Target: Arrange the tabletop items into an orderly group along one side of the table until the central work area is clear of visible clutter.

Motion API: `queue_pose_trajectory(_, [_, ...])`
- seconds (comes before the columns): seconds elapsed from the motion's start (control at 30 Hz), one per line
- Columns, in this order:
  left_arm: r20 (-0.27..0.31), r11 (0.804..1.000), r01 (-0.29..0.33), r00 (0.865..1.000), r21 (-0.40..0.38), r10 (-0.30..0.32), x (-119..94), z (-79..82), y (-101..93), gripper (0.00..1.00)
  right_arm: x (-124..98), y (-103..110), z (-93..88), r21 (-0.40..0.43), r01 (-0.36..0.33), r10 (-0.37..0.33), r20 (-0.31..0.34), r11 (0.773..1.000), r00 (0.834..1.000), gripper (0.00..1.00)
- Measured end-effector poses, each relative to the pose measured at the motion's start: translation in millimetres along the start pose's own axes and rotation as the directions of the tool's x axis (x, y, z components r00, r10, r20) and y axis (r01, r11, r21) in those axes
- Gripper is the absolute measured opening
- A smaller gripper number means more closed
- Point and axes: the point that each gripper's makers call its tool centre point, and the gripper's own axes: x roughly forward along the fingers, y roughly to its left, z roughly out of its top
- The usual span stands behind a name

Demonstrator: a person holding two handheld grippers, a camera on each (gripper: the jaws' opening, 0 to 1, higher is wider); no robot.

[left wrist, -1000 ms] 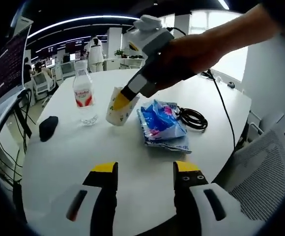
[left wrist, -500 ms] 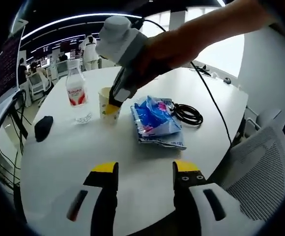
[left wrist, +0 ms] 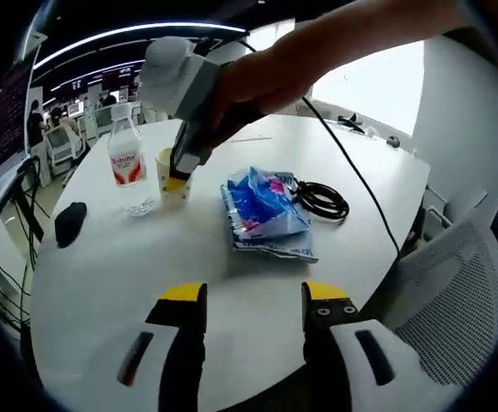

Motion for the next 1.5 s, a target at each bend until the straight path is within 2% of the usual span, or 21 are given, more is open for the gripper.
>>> queue_pose_trajectory(0.4, [-0.002, 1.000, 0.008, 1.000, -0.001, -0.008, 0, -0.5, -1.4, 0.43, 7, -12, 6.4, -0.003, 0.014, -0.014, -0.004, 1.000, 1.000, 0.02])
queue_pose_trajectory(0.8, [-0.010, 1.000, 0.010, 1.000, 0.004, -0.010, 1, -0.7, -1.8, 0.43, -1, -16, 8.4, 0.010, 0.028, -0.028, 0.001, 1.000, 1.000, 0.09])
queue_pose_trajectory(1.07, [-0.004, 1.000, 0.007, 1.000, -0.014, -0.007, 0, 4.8, -1.7, 0.43, -18, -15, 15.0, 0.033, 0.028, -0.030, 0.045, 0.999, 0.999, 0.13])
queue_pose_trajectory(1.33, [0.009, 0.996, 0.006, 1.000, -0.094, -0.006, -3, 10.3, -4.7, 0.42, -34, -6, 18.1, 0.041, 0.022, -0.025, 0.078, 0.999, 0.997, 0.16])
queue_pose_trajectory(1.5, [0.007, 0.994, -0.013, 1.000, -0.107, 0.014, -8, 13.4, -1.6, 0.42, -40, -3, 17.6, 0.071, 0.008, -0.016, 0.119, 0.997, 0.993, 0.17])
